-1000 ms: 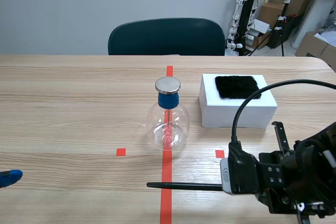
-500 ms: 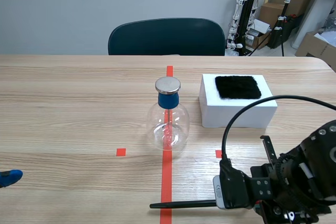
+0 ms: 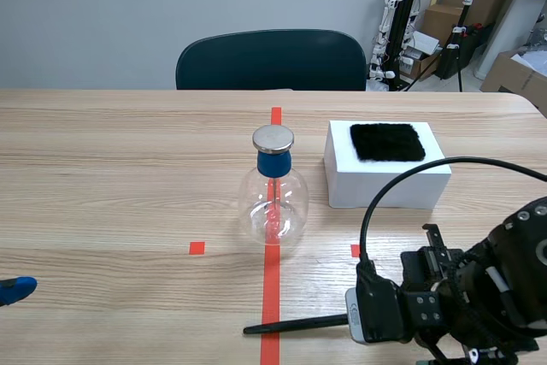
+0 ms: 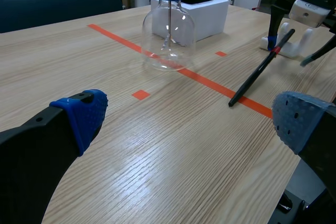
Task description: Do the electroscope experiment. put the rod down on the box
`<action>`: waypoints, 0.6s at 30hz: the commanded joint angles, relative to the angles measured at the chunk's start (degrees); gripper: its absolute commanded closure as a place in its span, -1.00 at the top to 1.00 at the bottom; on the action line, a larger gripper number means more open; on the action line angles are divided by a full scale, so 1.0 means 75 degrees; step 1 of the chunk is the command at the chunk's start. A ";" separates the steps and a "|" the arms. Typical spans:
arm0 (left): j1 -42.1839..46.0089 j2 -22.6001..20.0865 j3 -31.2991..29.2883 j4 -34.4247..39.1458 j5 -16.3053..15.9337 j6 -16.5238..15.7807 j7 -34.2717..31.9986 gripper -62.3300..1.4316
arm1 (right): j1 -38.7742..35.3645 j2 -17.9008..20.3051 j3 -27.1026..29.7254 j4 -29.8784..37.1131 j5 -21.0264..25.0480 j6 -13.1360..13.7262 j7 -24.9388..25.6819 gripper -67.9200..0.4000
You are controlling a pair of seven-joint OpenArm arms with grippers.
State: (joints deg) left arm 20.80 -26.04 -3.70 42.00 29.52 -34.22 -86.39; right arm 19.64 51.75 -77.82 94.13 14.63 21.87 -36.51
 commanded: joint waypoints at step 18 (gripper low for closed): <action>0.0017 -0.0067 -0.0009 0.0122 -0.0070 0.0003 -0.0341 1.00 | 0.0111 0.0020 0.0061 0.0119 -0.0003 -0.0405 -0.0003 1.00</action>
State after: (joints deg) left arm 20.80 -26.04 -3.70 42.00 29.52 -34.22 -86.39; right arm 19.64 51.75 -77.80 94.13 14.61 18.85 -36.51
